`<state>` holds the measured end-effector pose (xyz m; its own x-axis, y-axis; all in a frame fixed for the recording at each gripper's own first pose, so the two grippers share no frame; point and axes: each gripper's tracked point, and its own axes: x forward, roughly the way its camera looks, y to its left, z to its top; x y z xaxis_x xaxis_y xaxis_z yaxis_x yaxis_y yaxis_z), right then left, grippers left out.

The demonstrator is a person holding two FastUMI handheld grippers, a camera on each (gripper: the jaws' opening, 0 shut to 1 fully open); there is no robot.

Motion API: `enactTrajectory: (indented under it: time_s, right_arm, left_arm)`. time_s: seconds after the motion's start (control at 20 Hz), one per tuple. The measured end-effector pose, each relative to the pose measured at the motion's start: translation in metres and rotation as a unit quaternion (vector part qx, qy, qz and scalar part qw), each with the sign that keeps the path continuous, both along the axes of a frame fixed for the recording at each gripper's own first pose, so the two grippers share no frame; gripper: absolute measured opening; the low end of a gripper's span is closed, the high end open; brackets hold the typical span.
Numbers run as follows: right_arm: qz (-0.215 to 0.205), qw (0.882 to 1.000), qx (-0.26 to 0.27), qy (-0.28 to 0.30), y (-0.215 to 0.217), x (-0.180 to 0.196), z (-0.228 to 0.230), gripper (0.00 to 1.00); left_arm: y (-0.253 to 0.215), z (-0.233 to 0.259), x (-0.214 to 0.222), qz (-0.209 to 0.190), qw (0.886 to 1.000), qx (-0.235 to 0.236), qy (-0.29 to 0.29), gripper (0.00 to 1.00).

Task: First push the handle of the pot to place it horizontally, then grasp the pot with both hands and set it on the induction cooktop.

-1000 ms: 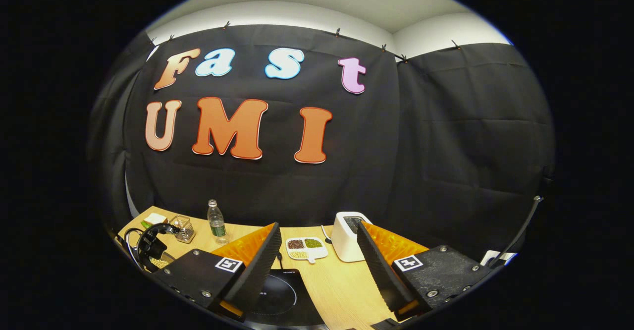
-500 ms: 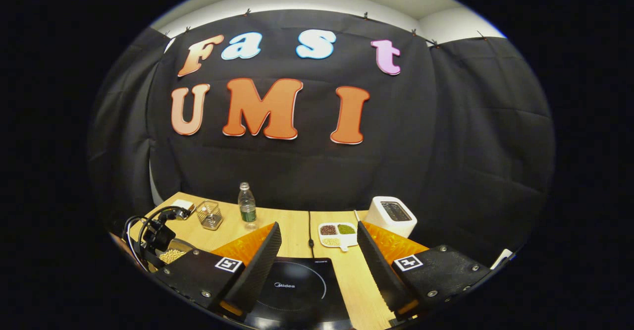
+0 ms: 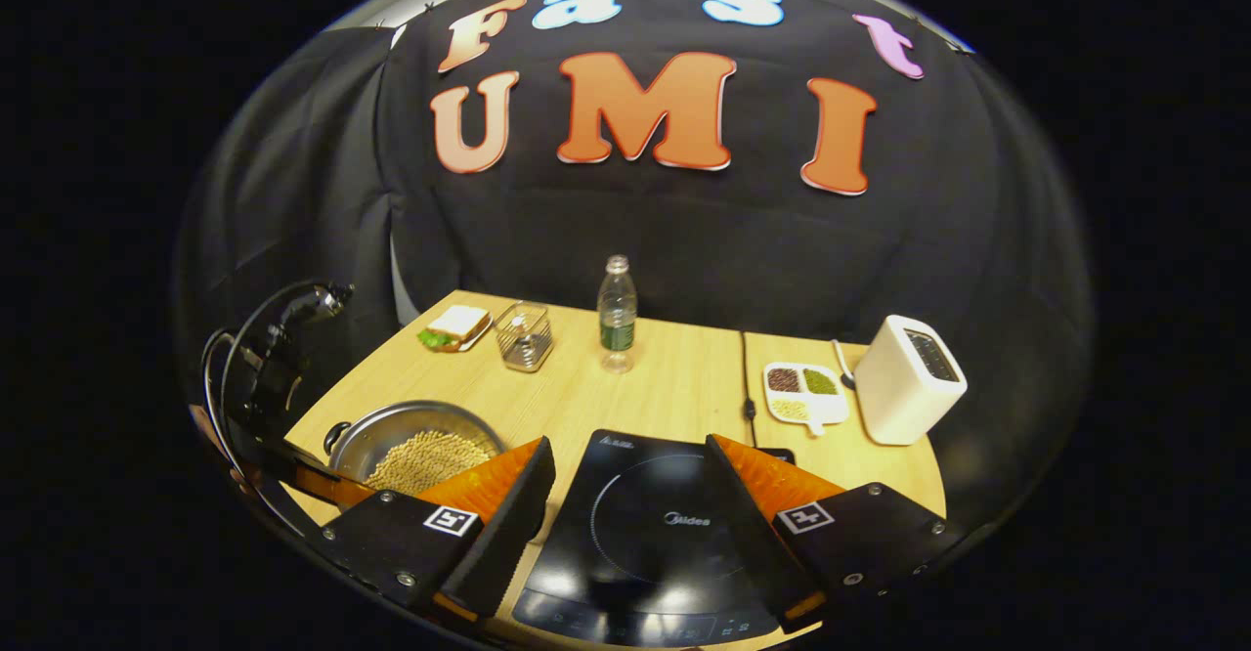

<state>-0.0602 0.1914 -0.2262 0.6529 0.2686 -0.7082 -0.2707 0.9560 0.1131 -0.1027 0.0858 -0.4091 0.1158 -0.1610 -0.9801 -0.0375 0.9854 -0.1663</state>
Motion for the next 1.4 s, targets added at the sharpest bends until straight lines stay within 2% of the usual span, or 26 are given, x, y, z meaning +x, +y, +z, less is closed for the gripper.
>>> enactTrajectory:
  time_s: [0.1, 0.25, 0.5, 0.55, 0.6, 0.65, 0.7, 0.75, 0.8, 0.95, 1.0, 1.2, 1.4]
  right_arm:
    - [0.022, 0.999, -0.005, 0.036, 0.018, -0.008, -0.018, 0.95]
    - [0.042, 0.995, 0.000, 0.095, 0.043, -0.022, -0.042, 0.94]
    - [0.048, 0.986, 0.001, 0.158, 0.071, -0.040, -0.070, 0.94]
    - [0.049, 0.985, -0.002, 0.168, 0.076, -0.043, -0.076, 0.94]
    - [0.048, 0.983, -0.006, 0.176, 0.079, -0.044, -0.082, 0.94]
    - [0.048, 0.981, -0.011, 0.186, 0.082, -0.047, -0.090, 0.92]
    - [0.049, 0.979, -0.017, 0.195, 0.084, -0.048, -0.095, 0.92]
    - [0.050, 0.977, -0.020, 0.205, 0.086, -0.051, -0.100, 0.92]
    - [0.051, 0.975, -0.020, 0.215, 0.090, -0.053, -0.105, 0.92]
    - [0.049, 0.971, -0.026, 0.234, 0.098, -0.057, -0.121, 0.84]
    - [0.049, 0.968, -0.032, 0.244, 0.099, -0.059, -0.127, 0.83]
    - [0.041, 0.959, -0.048, 0.277, 0.102, -0.066, -0.142, 0.82]
    - [0.029, 0.952, -0.054, 0.299, 0.102, -0.067, -0.156, 0.69]
  left_arm:
    - [0.039, 0.002, 0.003, 0.022, 0.999, 0.035, -0.009, 0.02]
    - [0.096, 0.004, 0.005, 0.034, 0.995, 0.091, -0.021, 0.02]
    - [0.146, 0.007, 0.005, 0.027, 0.992, 0.117, -0.025, 0.05]
    - [0.152, 0.005, 0.005, 0.027, 0.992, 0.117, -0.024, 0.18]
    - [0.158, 0.004, 0.008, 0.028, 0.993, 0.114, -0.024, 0.39]
    - [0.163, 0.004, 0.010, 0.027, 0.993, 0.110, -0.027, 0.41]
    - [0.167, 0.003, 0.013, 0.027, 0.993, 0.107, -0.031, 0.64]
    - [0.169, 0.000, 0.017, 0.027, 0.994, 0.102, -0.035, 0.74]
    - [0.170, -0.003, 0.019, 0.025, 0.994, 0.099, -0.038, 0.77]
    - [0.170, -0.012, 0.028, 0.023, 0.995, 0.088, -0.043, 0.79]
    - [0.170, -0.016, 0.029, 0.024, 0.995, 0.083, -0.043, 0.83]
    - [0.170, -0.028, 0.038, 0.017, 0.996, 0.077, -0.046, 0.83]
    - [0.171, -0.034, 0.047, -0.009, 0.995, 0.085, -0.055, 0.83]
